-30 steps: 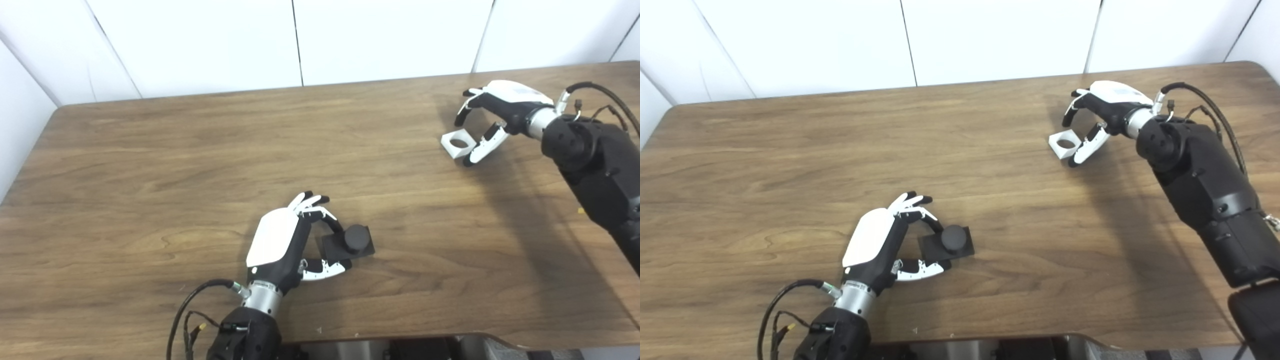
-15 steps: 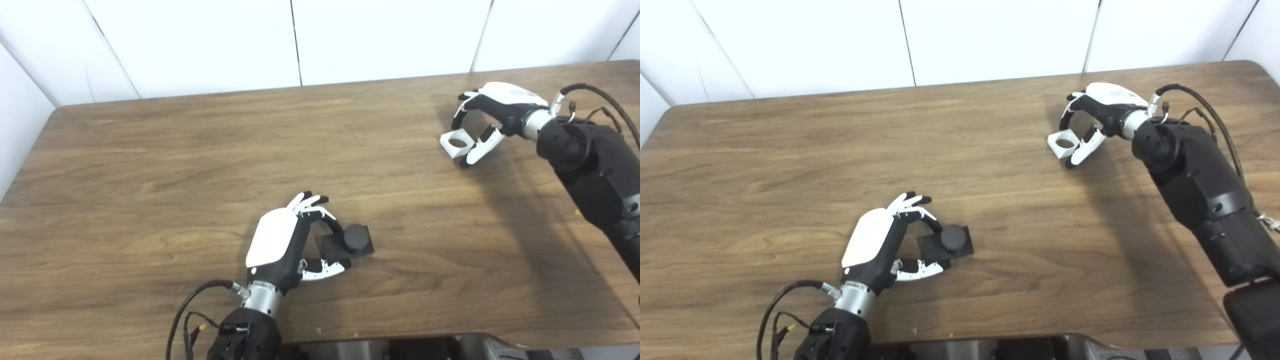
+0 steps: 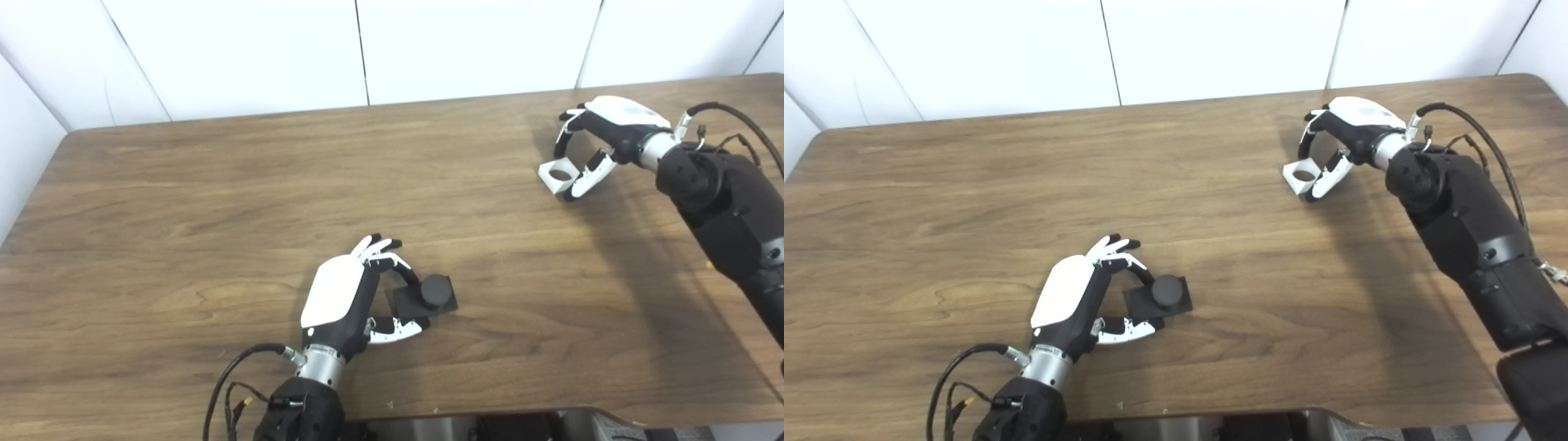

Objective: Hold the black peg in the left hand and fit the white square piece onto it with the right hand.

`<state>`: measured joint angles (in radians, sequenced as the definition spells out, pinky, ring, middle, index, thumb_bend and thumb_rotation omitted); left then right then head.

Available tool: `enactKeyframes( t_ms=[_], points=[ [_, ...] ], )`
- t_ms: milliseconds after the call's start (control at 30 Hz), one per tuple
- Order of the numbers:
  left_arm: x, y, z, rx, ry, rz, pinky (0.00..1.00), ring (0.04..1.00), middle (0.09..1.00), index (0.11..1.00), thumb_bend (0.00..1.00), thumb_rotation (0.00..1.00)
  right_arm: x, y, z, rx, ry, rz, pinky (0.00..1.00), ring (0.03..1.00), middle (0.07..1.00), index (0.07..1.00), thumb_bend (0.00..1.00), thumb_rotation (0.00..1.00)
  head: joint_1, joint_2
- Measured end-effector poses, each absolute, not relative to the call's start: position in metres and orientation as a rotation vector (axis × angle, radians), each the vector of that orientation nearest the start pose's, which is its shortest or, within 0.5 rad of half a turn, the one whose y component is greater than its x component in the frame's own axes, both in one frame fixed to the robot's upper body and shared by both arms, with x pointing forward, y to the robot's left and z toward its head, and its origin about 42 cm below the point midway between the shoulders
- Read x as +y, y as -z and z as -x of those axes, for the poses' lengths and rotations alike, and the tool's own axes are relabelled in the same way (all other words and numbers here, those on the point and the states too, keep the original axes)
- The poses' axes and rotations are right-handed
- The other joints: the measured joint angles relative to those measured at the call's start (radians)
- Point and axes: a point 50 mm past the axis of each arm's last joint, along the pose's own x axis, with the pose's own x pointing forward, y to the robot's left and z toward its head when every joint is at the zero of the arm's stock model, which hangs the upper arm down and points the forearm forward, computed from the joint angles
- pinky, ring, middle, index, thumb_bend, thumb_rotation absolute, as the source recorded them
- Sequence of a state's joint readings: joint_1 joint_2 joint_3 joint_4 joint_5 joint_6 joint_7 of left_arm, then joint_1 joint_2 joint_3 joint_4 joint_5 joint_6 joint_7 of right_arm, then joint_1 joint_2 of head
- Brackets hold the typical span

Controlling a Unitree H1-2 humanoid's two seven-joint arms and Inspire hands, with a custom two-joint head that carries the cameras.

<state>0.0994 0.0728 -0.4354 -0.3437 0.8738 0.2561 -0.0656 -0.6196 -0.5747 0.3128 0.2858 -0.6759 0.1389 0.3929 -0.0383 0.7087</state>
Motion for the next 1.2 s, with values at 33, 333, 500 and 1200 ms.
enactKeyframes(
  t_ms=[33, 333, 500, 1200],
  points=[
    [0.1296, -0.1453, -0.2281, -0.126, 0.240, -0.867, 0.86, 0.946, 0.864, 0.491, 0.50, 0.08, -0.3125, -0.2386, -0.4580, 0.057, -0.325, 1.365, 1.00, 1.000, 0.920, 0.492, 0.53, 0.14, 0.002, 0.000],
    [0.1296, -0.1442, -0.2286, -0.125, 0.234, -0.866, 0.86, 0.947, 0.865, 0.491, 0.50, 0.08, -0.3117, -0.2389, -0.4578, 0.039, -0.327, 1.363, 0.99, 1.000, 0.916, 0.492, 0.53, 0.14, 0.002, 0.000],
    [0.1298, -0.1426, -0.2292, -0.121, 0.229, -0.866, 0.86, 0.947, 0.865, 0.491, 0.50, 0.08, -0.3117, -0.2387, -0.4578, 0.033, -0.328, 1.364, 0.99, 1.000, 0.913, 0.492, 0.53, 0.14, 0.002, 0.000],
    [0.1286, -0.1408, -0.2304, -0.125, 0.220, -0.859, 0.85, 0.945, 0.863, 0.491, 0.50, 0.08, -0.3140, -0.2414, -0.4579, 0.029, -0.319, 1.345, 1.00, 0.995, 0.924, 0.762, 1.00, 0.27, 0.000, -0.008]
  ],
)
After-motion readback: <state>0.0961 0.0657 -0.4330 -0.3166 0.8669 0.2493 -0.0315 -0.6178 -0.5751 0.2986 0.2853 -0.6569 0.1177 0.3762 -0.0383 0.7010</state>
